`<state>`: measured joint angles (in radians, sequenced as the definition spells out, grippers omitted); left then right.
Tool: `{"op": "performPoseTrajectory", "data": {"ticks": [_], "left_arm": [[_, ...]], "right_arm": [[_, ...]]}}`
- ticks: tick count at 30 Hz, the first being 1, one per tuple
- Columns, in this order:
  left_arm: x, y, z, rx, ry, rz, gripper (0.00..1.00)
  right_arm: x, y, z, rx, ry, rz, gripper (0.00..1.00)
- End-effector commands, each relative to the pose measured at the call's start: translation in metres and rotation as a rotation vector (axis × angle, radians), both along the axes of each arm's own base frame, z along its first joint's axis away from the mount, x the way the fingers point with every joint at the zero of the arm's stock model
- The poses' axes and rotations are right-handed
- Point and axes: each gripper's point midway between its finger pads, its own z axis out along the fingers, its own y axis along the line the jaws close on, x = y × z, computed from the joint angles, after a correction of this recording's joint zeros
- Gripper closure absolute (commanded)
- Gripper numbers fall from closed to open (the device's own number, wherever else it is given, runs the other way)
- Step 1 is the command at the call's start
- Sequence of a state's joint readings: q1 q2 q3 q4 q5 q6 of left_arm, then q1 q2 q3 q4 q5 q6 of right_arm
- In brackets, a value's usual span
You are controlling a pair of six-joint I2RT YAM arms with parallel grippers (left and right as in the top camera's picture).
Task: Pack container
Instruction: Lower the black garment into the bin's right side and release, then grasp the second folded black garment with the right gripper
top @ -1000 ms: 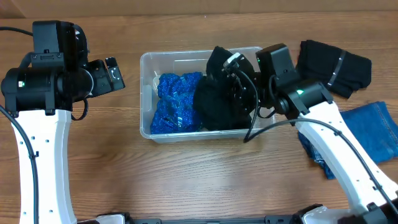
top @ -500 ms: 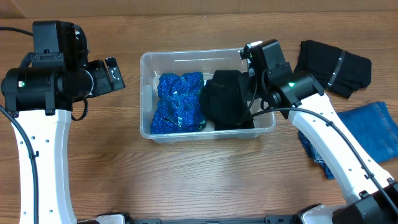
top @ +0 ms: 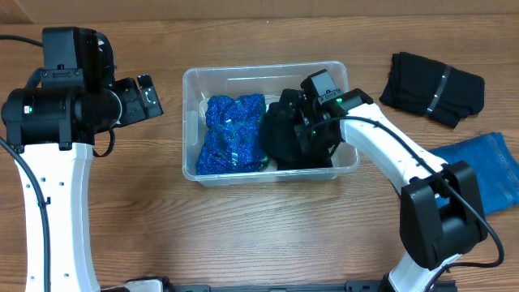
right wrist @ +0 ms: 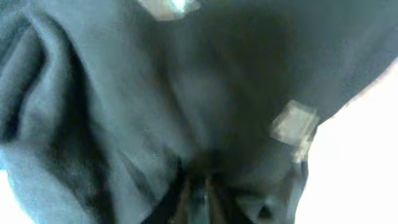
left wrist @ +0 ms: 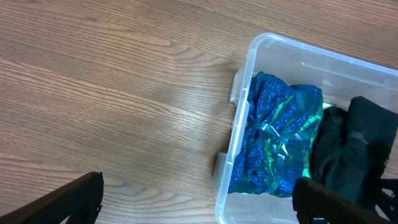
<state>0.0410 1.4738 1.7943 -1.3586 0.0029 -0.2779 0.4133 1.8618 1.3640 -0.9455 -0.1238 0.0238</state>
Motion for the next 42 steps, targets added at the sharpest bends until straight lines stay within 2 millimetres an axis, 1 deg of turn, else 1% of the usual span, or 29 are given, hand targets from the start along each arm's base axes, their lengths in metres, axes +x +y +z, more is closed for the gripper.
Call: {"op": "performPoseTrajectory", "data": {"ticks": [1, 2, 3, 4, 5, 6, 7, 8, 9, 11, 13, 15, 16, 17, 19, 20, 21, 24, 26, 27, 30, 32, 35, 36, 38, 39, 40, 41, 42], "left_arm": [[0.001, 0.002, 0.006, 0.012, -0.017, -0.011, 0.00], [0.001, 0.002, 0.006, 0.012, -0.017, -0.011, 0.00], [0.000, 0.002, 0.005, 0.012, -0.015, -0.011, 0.00], [0.000, 0.002, 0.005, 0.012, -0.014, -0.012, 0.00], [0.000, 0.002, 0.005, 0.012, -0.013, -0.012, 0.00], [0.000, 0.002, 0.005, 0.012, -0.013, -0.012, 0.00], [0.000, 0.002, 0.005, 0.012, -0.012, -0.012, 0.00], [-0.001, 0.002, 0.005, 0.012, -0.010, -0.011, 0.00], [-0.001, 0.002, 0.005, 0.012, -0.008, -0.012, 0.00], [-0.002, 0.002, 0.004, 0.012, -0.002, -0.011, 0.00], [-0.002, 0.002, 0.004, 0.012, -0.002, -0.011, 0.00], [-0.002, 0.002, 0.004, 0.012, -0.002, -0.011, 0.00], [-0.002, 0.002, 0.004, 0.012, -0.002, -0.011, 0.00], [-0.002, 0.002, 0.004, 0.012, -0.002, -0.012, 0.00], [-0.002, 0.002, 0.004, 0.011, -0.002, -0.011, 0.00], [-0.002, 0.002, 0.004, 0.011, -0.002, -0.011, 0.00], [-0.002, 0.002, 0.004, 0.012, -0.003, -0.011, 0.00], [-0.002, 0.002, 0.004, 0.012, -0.003, -0.011, 0.00], [-0.002, 0.002, 0.004, 0.012, -0.003, -0.010, 0.00], [-0.002, 0.002, 0.004, 0.009, -0.003, -0.007, 0.00], [-0.002, 0.002, 0.004, 0.006, -0.003, -0.001, 0.00], [-0.002, 0.002, 0.004, 0.006, -0.002, -0.002, 0.00], [-0.002, 0.002, 0.004, 0.006, -0.003, -0.001, 0.00], [-0.002, 0.002, 0.004, 0.006, -0.004, -0.001, 0.00], [-0.002, 0.002, 0.004, 0.006, -0.004, -0.001, 0.00], [-0.002, 0.002, 0.004, 0.006, -0.003, -0.001, 0.00], [-0.003, 0.002, 0.004, 0.006, -0.002, -0.002, 0.00], [-0.003, 0.002, 0.004, 0.006, -0.002, -0.002, 0.00], [-0.003, 0.002, 0.004, 0.006, -0.001, -0.001, 0.00]], "right_arm": [[0.036, -0.012, 0.066, -0.057, -0.169, -0.158, 0.81], [0.051, -0.024, 0.103, -0.089, -0.279, -0.233, 0.76], [0.068, -0.042, 0.156, -0.112, -0.435, -0.324, 0.52], [0.076, -0.054, 0.189, -0.100, -0.528, -0.370, 0.39], [0.082, -0.067, 0.214, -0.079, -0.592, -0.432, 0.24], [0.088, -0.096, 0.239, -0.031, -0.650, -0.565, 0.06], [0.090, -0.130, 0.244, 0.002, -0.650, -0.732, 0.00], [0.090, -0.168, 0.237, 0.054, -0.595, -0.899, 0.00], [0.089, -0.195, 0.223, 0.129, -0.515, -1.020, 0.00], [0.087, -0.235, 0.192, 0.300, -0.353, -1.208, 0.00], [0.090, -0.268, 0.150, 0.454, -0.227, -1.307, 0.00], [0.090, -0.281, 0.114, 0.494, -0.165, -1.339, 0.00], [0.091, -0.284, 0.096, 0.506, -0.145, -1.347, 0.00], [0.091, -0.288, 0.066, 0.519, -0.116, -1.380, 0.00], [0.090, -0.285, 0.042, 0.568, -0.093, -1.421, 0.00], [0.089, -0.280, 0.026, 0.618, -0.088, -1.447, 0.00], [0.086, -0.279, 0.016, 0.628, -0.078, -1.479, 0.00], [0.076, -0.281, -0.007, 0.622, -0.064, -1.566, 0.00], [0.071, -0.284, -0.016, 0.597, -0.073, -1.605, 0.00], [0.073, -0.288, -0.018, 0.590, -0.103, -1.622, 0.00], [0.094, -0.296, -0.019, 0.612, -0.195, -1.618, 0.00], [0.103, -0.297, -0.035, 0.638, -0.188, -1.660, 0.00], [0.112, -0.298, -0.067, 0.665, -0.169, -1.706, 0.00], [0.118, -0.301, -0.072, 0.677, -0.190, -1.699, 0.00], [0.130, -0.306, -0.073, 0.709, -0.252, -1.676, 0.02], [0.137, -0.309, -0.067, 0.729, -0.298, -1.660, 0.23], [0.142, -0.311, -0.062, 0.744, -0.324, -1.648, 0.39], [0.143, -0.309, -0.061, 0.747, -0.324, -1.630, 0.58], [0.143, -0.305, -0.060, 0.746, -0.324, -1.584, 0.80]]}}
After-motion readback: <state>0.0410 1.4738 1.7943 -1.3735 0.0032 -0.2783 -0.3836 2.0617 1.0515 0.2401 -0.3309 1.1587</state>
